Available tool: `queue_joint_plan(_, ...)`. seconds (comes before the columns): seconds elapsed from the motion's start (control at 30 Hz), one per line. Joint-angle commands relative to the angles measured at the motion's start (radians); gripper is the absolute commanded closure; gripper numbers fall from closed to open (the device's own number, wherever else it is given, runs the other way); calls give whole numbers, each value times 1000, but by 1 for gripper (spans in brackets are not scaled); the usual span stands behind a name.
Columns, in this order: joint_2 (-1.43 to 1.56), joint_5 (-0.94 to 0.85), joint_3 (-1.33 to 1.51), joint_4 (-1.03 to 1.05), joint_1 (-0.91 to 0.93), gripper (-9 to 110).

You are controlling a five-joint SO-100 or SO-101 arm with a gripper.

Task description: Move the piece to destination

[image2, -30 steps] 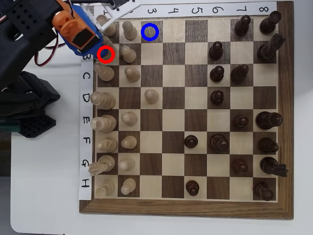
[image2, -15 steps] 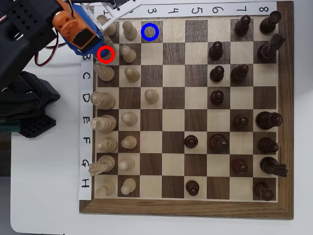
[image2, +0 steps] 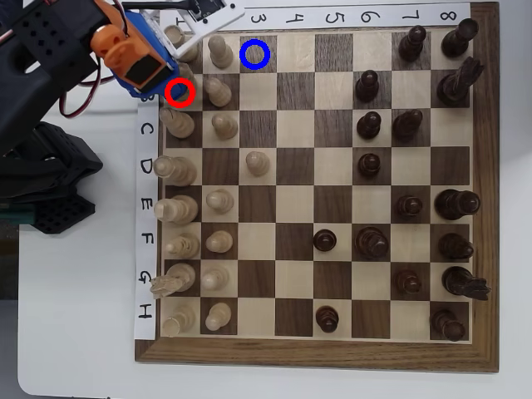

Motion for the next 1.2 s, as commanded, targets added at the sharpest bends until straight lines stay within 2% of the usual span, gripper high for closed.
queue_joint_plan(0.0,52,494,-32,-15,57,101)
queue_joint_plan(0.63,186,485,-64,84,103,101)
queue_joint_plan(1.17,232,557,-189,181,46,101)
